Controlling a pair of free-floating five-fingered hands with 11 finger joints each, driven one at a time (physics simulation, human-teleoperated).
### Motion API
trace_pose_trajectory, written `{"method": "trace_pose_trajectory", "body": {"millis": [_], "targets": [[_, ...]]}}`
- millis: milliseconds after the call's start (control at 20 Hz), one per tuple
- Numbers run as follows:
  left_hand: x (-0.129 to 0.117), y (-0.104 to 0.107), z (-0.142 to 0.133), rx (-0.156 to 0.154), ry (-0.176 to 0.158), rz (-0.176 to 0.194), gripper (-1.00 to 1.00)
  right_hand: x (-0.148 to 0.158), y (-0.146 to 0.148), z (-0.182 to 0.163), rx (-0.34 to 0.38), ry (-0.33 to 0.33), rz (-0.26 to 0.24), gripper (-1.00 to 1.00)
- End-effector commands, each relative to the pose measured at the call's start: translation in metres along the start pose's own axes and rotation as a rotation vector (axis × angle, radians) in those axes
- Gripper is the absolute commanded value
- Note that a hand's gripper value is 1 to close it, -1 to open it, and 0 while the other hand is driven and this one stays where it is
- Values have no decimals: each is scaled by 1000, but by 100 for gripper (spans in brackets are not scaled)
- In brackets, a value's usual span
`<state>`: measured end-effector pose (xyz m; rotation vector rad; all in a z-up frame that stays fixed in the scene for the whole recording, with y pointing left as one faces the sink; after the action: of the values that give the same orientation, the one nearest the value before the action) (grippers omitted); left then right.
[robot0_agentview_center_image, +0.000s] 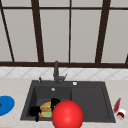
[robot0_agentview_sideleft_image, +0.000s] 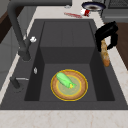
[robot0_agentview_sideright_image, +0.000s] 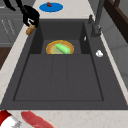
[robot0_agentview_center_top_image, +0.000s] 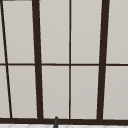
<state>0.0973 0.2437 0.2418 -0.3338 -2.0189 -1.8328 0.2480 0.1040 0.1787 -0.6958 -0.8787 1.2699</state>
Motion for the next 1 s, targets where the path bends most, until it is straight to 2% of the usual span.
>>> {"method": "trace_pose_trajectory", "body": {"millis": [0,200,650,800,900,950], "targets": [[0,0,0,0,0,0,0,-5,19,-17,64,-85,64,100],[0,0,0,0,0,0,0,-10,29,-37,67,-118,66,100],[0,0,0,0,0,0,0,-15,51,-84,111,-140,75,100],[0,0,0,0,0,0,0,-16,74,-93,111,-142,97,100],[0,0,0,0,0,0,0,-11,72,-100,161,-135,92,100],[0,0,0,0,0,0,0,-8,69,-103,190,-129,91,-100]]}}
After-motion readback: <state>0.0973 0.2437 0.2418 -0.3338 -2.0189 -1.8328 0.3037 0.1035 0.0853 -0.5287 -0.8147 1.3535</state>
